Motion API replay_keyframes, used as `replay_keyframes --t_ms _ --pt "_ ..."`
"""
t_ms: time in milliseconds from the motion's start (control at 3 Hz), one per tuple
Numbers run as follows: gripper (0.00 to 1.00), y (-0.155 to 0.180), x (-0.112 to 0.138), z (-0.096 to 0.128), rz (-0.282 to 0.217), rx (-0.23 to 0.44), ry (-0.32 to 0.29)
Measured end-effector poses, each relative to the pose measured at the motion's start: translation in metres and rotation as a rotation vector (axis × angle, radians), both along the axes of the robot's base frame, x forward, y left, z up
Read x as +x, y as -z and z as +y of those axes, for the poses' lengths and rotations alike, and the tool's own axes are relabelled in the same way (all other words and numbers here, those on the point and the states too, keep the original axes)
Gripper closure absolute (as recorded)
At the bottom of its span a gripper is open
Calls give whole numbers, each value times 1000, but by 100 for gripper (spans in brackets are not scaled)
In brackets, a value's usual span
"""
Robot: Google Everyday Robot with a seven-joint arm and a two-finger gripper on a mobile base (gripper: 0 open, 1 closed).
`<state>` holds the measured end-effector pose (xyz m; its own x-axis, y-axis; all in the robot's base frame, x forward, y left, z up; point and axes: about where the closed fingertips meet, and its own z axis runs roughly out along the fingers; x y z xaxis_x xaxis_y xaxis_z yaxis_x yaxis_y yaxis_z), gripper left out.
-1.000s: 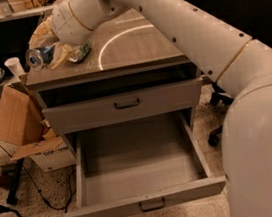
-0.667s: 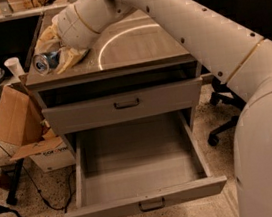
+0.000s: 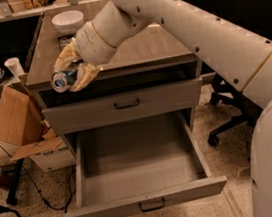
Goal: Place redbull can into middle drawer
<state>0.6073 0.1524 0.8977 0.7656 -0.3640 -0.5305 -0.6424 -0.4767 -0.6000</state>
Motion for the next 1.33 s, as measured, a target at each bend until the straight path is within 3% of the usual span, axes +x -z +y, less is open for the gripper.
replay_keyframes --t_ms 333,667,1000,1333 --pt "100 23 -5 -13 65 -20 10" --pt "100 56 -10 -27 154 -40 22" --pt "100 101 -19 -44 276 -69 43" --pt "100 128 -26 -54 348 -87 59"
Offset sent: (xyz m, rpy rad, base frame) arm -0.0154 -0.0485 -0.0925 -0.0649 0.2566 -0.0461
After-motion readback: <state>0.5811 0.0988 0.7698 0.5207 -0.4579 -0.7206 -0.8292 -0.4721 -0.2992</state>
